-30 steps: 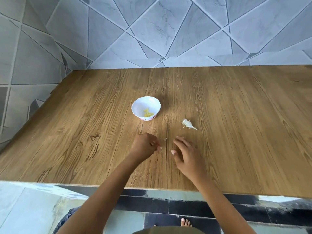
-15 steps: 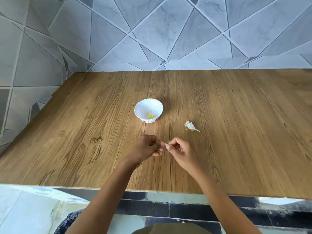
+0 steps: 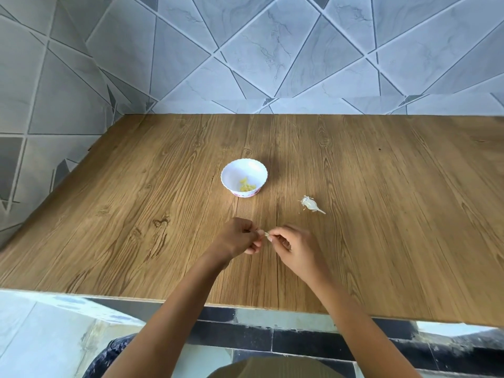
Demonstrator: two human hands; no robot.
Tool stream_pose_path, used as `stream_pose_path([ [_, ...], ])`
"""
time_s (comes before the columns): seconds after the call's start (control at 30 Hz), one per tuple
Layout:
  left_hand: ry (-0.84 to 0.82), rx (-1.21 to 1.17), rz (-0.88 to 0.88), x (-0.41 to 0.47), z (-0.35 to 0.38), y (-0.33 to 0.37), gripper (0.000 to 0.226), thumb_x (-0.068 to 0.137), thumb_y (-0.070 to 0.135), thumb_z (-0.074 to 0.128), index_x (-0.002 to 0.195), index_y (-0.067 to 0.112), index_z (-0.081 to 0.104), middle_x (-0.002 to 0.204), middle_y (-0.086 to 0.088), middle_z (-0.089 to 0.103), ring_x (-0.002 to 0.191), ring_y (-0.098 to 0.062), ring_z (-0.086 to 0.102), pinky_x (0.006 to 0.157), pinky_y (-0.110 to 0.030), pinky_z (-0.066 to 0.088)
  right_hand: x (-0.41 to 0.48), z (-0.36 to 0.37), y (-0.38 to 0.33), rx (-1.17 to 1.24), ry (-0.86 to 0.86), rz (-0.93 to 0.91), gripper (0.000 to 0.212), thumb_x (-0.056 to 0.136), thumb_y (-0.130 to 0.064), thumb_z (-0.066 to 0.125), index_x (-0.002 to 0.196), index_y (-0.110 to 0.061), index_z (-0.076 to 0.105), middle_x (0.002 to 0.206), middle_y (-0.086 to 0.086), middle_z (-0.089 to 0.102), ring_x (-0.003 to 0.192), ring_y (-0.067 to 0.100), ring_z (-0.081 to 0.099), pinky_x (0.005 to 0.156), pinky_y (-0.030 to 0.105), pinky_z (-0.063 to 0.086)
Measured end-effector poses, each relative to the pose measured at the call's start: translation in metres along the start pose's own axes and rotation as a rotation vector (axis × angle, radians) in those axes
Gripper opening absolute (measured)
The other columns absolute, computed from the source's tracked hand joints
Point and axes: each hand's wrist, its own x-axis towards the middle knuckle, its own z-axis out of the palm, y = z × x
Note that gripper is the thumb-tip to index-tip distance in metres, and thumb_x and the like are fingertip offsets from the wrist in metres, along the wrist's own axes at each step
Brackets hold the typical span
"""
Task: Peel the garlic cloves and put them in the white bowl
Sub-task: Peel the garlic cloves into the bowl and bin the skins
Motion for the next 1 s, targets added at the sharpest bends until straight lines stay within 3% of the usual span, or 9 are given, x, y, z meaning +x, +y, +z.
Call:
stream_pose_path([
  [0.1,-0.003,0.041,0.036,-0.001,0.000,-0.001,0.017,0.093,0.008,0.058,0.077,0.002,0.062,0.068,-0.009,0.063,0.060,-0.014,0.061,0.061,-0.021,0.052,0.002,-0.003,0.000,-0.047,-0.052,-0.066,0.022,0.087,-0.020,0.052,0.082,-0.007,0.069,0.069,-0.002,0.062,0.050,0.000,0.044,0.044,0.014,0.038],
  [0.2,0.013,0.081,0.070,-0.001,0.001,-0.002,0.017,0.092,0.008,0.059,0.075,0.007,0.062,0.068,-0.008,0.064,0.062,-0.016,0.061,0.064,-0.024,0.053,0.001,-0.003,0.001,-0.110,-0.064,-0.105,0.003,0.078,-0.006,0.065,0.075,-0.007,0.066,0.064,-0.002,0.059,0.048,0.002,0.044,0.042,0.013,0.037],
  [0.33,0.009,0.073,0.056,-0.001,0.003,-0.005,0.018,0.092,0.008,0.059,0.074,0.008,0.062,0.068,-0.007,0.065,0.063,-0.016,0.062,0.065,-0.024,0.054,0.002,-0.003,-0.002,-0.212,-0.013,-0.159,0.006,0.072,-0.009,0.062,0.067,-0.007,0.063,0.057,-0.003,0.055,0.042,0.006,0.048,0.039,0.012,0.037],
  [0.5,0.011,0.081,0.056,-0.001,0.004,-0.005,0.016,0.091,0.008,0.060,0.076,0.005,0.064,0.068,-0.007,0.066,0.061,-0.014,0.061,0.063,-0.022,0.053,-0.001,-0.001,-0.001,-0.289,0.021,-0.172,0.025,0.083,-0.017,0.045,0.066,-0.008,0.062,0.056,-0.002,0.054,0.040,0.008,0.048,0.034,0.020,0.041],
  [0.6,0.010,0.078,0.063,-0.001,0.005,-0.007,0.015,0.091,0.008,0.060,0.078,0.004,0.065,0.068,-0.007,0.066,0.063,-0.014,0.062,0.067,-0.026,0.054,0.000,-0.001,-0.002,-0.238,0.004,-0.134,0.021,0.080,-0.014,0.050,0.067,-0.008,0.064,0.056,-0.003,0.056,0.041,0.008,0.050,0.036,0.018,0.041],
  [0.73,0.012,0.071,0.089,0.000,0.006,-0.013,0.012,0.090,0.008,0.062,0.081,0.002,0.066,0.070,-0.008,0.067,0.066,-0.016,0.063,0.069,-0.028,0.054,-0.004,0.001,0.000,-0.012,-0.064,0.088,0.005,0.074,-0.003,0.070,0.071,-0.006,0.068,0.058,-0.003,0.061,0.048,0.009,0.055,0.043,0.023,0.046],
  [0.83,0.006,0.067,0.116,0.001,0.006,-0.015,0.010,0.089,0.007,0.063,0.081,0.002,0.067,0.072,-0.009,0.068,0.067,-0.015,0.063,0.068,-0.026,0.054,-0.005,0.000,0.002,0.189,-0.105,0.279,0.003,0.077,-0.001,0.069,0.076,-0.002,0.071,0.060,-0.005,0.062,0.053,0.004,0.058,0.052,0.022,0.049],
  [1.0,-0.014,0.017,0.141,0.002,0.008,-0.018,0.017,0.089,0.002,0.061,0.074,0.008,0.065,0.072,-0.009,0.066,0.068,-0.014,0.061,0.067,-0.024,0.052,-0.001,-0.003,-0.004,0.426,-0.157,0.550,0.011,0.082,0.001,0.064,0.078,-0.008,0.068,0.061,0.000,0.064,0.050,0.003,0.059,0.050,0.019,0.050],
])
